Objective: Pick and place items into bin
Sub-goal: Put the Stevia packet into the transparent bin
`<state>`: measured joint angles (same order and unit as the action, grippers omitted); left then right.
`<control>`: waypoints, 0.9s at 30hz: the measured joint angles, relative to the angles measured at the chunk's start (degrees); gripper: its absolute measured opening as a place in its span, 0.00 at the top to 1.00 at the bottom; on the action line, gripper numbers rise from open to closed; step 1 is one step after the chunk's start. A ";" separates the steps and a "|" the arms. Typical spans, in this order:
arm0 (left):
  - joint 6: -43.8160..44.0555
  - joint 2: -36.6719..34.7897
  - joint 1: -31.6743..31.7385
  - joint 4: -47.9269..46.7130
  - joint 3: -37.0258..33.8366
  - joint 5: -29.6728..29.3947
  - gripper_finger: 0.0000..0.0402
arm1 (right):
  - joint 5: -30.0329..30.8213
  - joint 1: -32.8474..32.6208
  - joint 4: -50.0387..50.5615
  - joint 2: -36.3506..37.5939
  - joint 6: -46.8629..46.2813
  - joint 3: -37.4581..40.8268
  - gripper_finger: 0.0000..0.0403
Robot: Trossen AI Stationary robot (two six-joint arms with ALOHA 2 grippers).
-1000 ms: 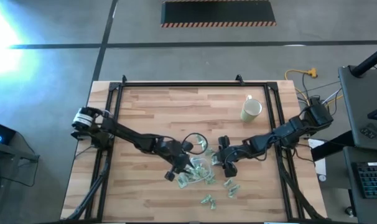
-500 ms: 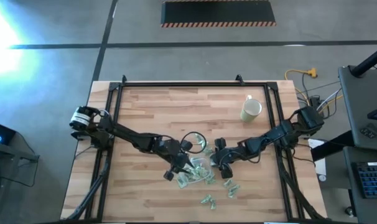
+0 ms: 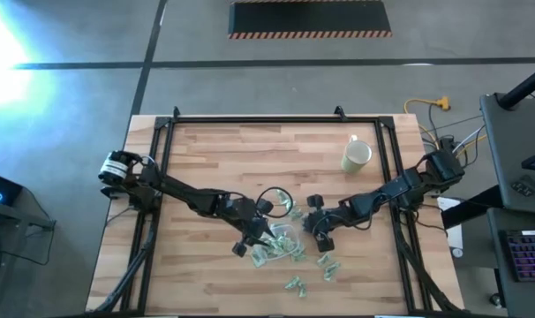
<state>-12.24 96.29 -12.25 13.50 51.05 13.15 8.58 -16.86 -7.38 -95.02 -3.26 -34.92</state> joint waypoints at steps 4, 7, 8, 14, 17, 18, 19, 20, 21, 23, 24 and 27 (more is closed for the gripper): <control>-0.01 0.00 0.00 0.00 -0.01 0.00 0.69 | 0.37 0.00 0.01 0.05 0.57 0.00 0.97; -0.01 0.00 0.00 0.02 -0.02 0.00 0.69 | 0.40 0.00 0.13 0.09 1.11 -0.10 0.98; -0.01 0.00 0.00 0.02 -0.02 0.00 0.69 | 0.42 0.00 0.29 0.20 1.48 -0.17 0.98; -0.01 0.00 0.00 0.04 -0.02 0.00 0.69 | 0.66 -0.11 2.95 3.45 2.26 -0.30 0.98; -0.01 0.00 0.00 0.04 -0.02 0.02 0.69 | 1.59 -0.50 4.74 6.00 2.22 -0.37 0.98; -0.01 0.00 0.00 0.03 -0.03 0.02 0.69 | 2.71 -0.90 5.24 6.78 2.22 -0.35 0.98; -0.01 0.00 0.00 0.07 -0.04 0.00 0.69 | 3.72 -1.40 5.66 7.87 2.24 -0.35 0.98; -0.01 0.00 0.00 0.04 -0.04 0.02 0.69 | 4.59 -1.82 6.24 8.83 2.25 -0.37 0.98; -0.01 0.00 0.00 0.06 -0.04 0.02 0.69 | 5.37 -2.32 6.58 9.84 2.22 -0.37 0.98; -0.01 0.00 0.00 0.05 -0.04 0.02 0.69 | 6.65 -3.50 7.54 11.72 2.24 -0.39 0.98; -0.02 0.00 0.01 0.11 -0.04 0.00 0.69 | 7.01 -4.04 7.45 12.62 2.39 -0.39 0.98; -0.12 0.00 0.00 0.15 -0.04 0.00 0.69 | 8.15 -6.09 6.37 14.93 3.76 -0.39 0.98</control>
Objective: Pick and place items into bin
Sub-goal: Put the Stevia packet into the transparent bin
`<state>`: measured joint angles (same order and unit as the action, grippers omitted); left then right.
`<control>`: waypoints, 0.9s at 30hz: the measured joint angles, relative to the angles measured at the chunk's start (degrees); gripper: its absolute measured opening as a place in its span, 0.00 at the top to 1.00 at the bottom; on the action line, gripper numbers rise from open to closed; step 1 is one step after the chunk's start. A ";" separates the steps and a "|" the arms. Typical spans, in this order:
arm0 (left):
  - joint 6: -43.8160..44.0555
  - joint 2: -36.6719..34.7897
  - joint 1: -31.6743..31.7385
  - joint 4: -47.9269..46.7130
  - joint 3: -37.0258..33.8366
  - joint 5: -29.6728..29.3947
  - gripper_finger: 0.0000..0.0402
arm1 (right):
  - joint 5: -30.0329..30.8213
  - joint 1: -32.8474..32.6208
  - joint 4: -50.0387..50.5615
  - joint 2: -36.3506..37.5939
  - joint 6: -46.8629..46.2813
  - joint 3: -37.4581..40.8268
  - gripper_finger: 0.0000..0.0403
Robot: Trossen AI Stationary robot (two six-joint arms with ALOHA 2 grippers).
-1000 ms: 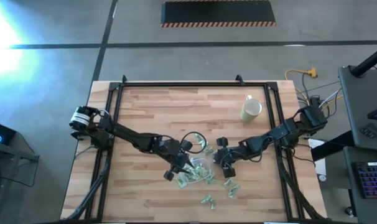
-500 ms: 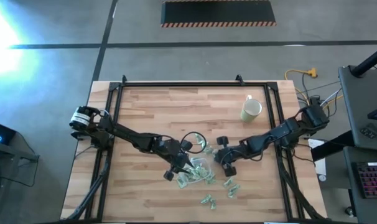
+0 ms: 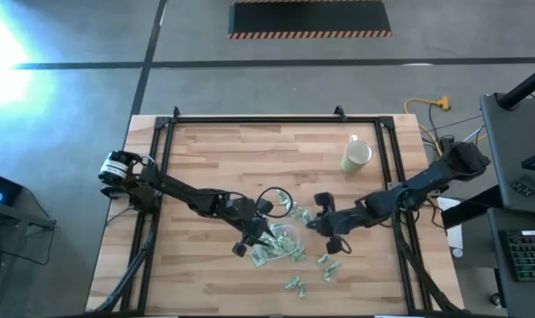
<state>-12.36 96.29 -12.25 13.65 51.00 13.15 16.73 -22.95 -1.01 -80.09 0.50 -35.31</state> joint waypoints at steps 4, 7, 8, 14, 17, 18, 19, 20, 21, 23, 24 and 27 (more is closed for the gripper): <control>-0.02 -0.02 0.15 0.00 0.00 -1.75 0.69 | -0.04 -2.51 -5.10 0.75 3.57 0.00 0.98; -0.08 -0.39 0.23 -0.28 0.00 -8.90 0.69 | -0.34 -3.91 -10.64 -0.34 7.45 -0.04 0.98; -0.11 -0.56 0.26 -0.53 0.00 -12.29 0.69 | -0.95 -4.15 -12.58 -1.01 8.54 -0.04 0.98; -0.03 -2.06 0.26 -3.98 -0.11 -32.50 0.69 | -6.36 -4.07 -21.69 -5.88 12.91 -0.04 0.98; 0.00 -2.38 0.26 -3.97 -0.50 -38.72 0.69 | -7.17 -3.89 -24.11 -8.43 13.68 -0.21 0.98; 0.01 -2.38 0.25 -3.85 -0.60 -40.16 0.69 | -8.09 -3.67 -24.11 -9.12 13.67 -0.43 0.98; 0.03 -2.38 0.24 -3.78 -0.78 -41.41 0.69 | -9.50 -3.37 -24.09 -9.81 13.67 -0.82 0.98; 0.06 -2.38 0.24 -3.85 -0.91 -42.57 0.69 | -10.95 -3.07 -24.20 -10.53 13.67 -1.20 0.98; 0.21 -2.38 0.24 -4.04 -0.98 -43.62 0.69 | -12.13 -2.82 -24.57 -11.20 13.59 -1.65 0.98; 1.13 -2.38 0.26 -3.79 -1.19 -45.39 0.69 | -13.40 -2.40 -24.59 -12.48 13.28 -2.73 0.98; 1.38 -2.38 0.26 -3.78 -1.36 -46.15 0.69 | -13.92 -2.18 -24.70 -13.19 13.24 -3.34 0.98; 1.46 -2.38 0.26 -4.04 -1.78 -47.37 0.69 | -15.18 -1.66 -24.64 -15.49 13.26 -4.72 0.98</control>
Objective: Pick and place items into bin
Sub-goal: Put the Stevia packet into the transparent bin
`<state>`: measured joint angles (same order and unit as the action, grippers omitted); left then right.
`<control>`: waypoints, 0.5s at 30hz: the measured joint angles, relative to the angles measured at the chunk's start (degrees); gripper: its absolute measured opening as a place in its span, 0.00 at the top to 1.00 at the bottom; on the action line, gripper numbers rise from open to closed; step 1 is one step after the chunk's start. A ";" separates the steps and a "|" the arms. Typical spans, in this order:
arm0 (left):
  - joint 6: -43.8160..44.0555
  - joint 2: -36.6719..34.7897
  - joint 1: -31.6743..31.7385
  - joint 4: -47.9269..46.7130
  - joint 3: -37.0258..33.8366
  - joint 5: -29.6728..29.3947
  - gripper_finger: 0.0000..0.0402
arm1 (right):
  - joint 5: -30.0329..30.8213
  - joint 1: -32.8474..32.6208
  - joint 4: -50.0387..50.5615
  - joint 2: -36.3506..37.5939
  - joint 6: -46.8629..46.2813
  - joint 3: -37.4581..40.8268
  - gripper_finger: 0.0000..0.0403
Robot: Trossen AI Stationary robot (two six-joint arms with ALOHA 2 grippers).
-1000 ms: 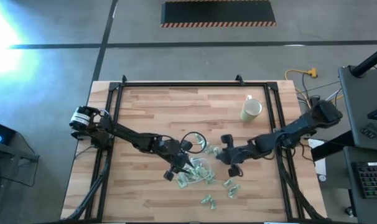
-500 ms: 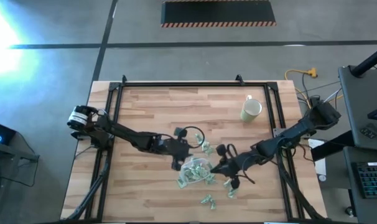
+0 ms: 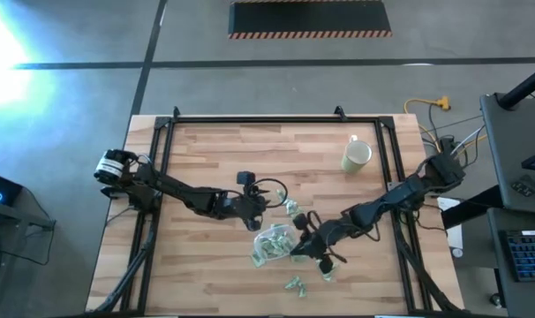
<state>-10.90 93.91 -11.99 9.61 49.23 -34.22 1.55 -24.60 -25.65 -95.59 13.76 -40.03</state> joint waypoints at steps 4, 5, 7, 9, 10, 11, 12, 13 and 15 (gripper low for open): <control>0.00 0.00 0.00 0.14 -0.02 -0.21 0.69 | -0.53 1.00 0.13 -2.50 -0.08 -1.07 0.98; 0.02 0.00 0.00 0.12 -0.02 -0.21 0.69 | -0.51 1.31 0.13 -2.88 -0.17 -1.15 0.98; 0.00 0.00 0.00 0.13 -0.04 -0.21 0.69 | -0.37 1.99 0.42 -3.04 -1.18 -1.13 0.98; 0.00 0.00 0.00 0.15 -0.04 -0.19 0.69 | -0.29 2.69 0.94 -2.69 -2.72 -1.13 0.98; 0.00 0.00 0.00 0.13 -0.04 -0.19 0.69 | -0.28 2.92 1.60 -2.46 -3.35 -1.12 0.98; 0.01 0.00 0.00 0.14 -0.04 -0.19 0.69 | -0.25 3.09 1.67 -2.35 -4.25 -1.11 0.98; 0.00 0.00 0.00 0.17 -0.04 -0.19 0.69 | -0.24 3.23 1.72 -2.23 -4.88 -1.10 0.98; 0.01 0.00 0.00 0.12 -0.04 -0.19 0.69 | -0.36 3.35 1.92 -2.16 -5.34 -1.09 0.98; 0.02 0.00 0.00 0.15 -0.04 -0.19 0.69 | -0.52 3.33 2.49 -2.14 -5.62 -1.09 0.97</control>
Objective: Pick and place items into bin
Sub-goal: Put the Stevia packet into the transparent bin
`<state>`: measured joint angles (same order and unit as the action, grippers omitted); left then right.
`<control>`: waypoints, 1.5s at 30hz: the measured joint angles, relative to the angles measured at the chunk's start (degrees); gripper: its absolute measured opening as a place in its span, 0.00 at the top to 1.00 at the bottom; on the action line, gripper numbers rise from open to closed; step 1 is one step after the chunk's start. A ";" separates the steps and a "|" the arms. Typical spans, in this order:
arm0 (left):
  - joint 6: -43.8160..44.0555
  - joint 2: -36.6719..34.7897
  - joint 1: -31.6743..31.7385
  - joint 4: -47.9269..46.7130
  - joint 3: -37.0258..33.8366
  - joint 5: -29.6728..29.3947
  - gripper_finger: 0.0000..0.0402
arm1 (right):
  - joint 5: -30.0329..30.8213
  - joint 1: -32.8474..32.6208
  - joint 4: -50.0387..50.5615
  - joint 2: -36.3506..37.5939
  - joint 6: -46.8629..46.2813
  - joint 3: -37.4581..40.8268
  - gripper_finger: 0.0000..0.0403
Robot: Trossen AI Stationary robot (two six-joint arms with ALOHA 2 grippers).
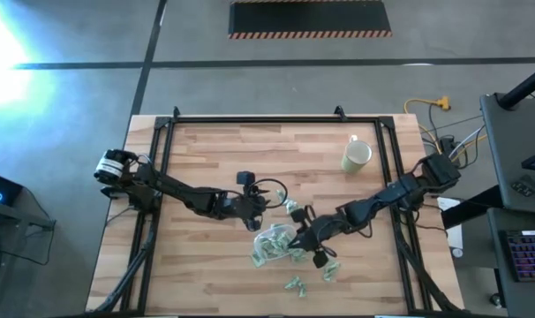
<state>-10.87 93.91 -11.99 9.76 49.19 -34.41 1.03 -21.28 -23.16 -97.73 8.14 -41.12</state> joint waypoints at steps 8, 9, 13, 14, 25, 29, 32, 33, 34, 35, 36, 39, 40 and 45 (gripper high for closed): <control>0.04 0.00 -0.01 -0.07 0.00 0.02 0.69 | -0.01 -0.02 0.42 -0.21 0.03 0.11 0.80; 0.04 0.00 -0.02 -0.08 0.00 0.02 0.69 | -0.01 -0.02 0.44 -0.09 0.70 0.11 0.78; 0.15 -0.32 -0.15 -3.05 0.00 0.17 0.69 | 0.34 -0.02 1.17 1.31 2.38 0.11 0.70; 0.68 -0.58 -0.29 -4.57 0.00 0.17 0.69 | 0.48 -0.02 1.88 2.01 2.36 0.11 0.69; 19.26 -10.19 -4.62 -25.61 -0.09 13.41 0.69 | 0.62 -0.24 17.53 11.52 -5.20 0.27 0.70; 25.00 -11.56 -8.79 -25.27 -1.73 14.75 0.69 | 0.63 -0.24 20.76 13.58 -7.58 0.52 0.73; 29.47 -11.56 -12.03 -24.33 -3.70 14.95 0.69 | 0.62 -0.24 21.52 14.29 -7.92 0.84 0.74; 30.85 -11.56 -12.93 -22.80 -4.39 15.00 0.69 | 0.62 -0.24 21.67 14.37 -8.02 0.85 0.74; 31.93 -11.56 -13.78 -20.96 -5.05 15.00 0.69 | 0.61 -0.24 21.75 14.38 -8.10 0.85 0.75; 32.86 -11.55 -14.60 -18.80 -5.78 14.94 0.69 | 0.61 -0.24 21.76 14.38 -8.15 0.86 0.75; 33.03 -11.32 -15.26 -16.17 -6.55 14.94 0.69 | 0.61 -0.24 21.78 14.38 -8.17 0.87 0.75; 32.72 -10.76 -16.76 -9.24 -8.71 14.97 0.69 | 0.59 -0.24 21.95 14.36 -8.44 0.87 0.76; 32.79 -10.46 -16.94 -7.60 -8.96 15.06 0.69 | 0.60 -0.24 21.95 14.36 -8.69 0.87 0.76; 33.49 -7.39 -17.03 -5.59 -9.33 14.88 0.69 | 0.46 -0.24 22.92 14.34 -9.46 0.87 0.76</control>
<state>22.62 86.51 -29.02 4.17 39.86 -19.53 1.48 -21.52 -0.24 -83.40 -1.32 -40.25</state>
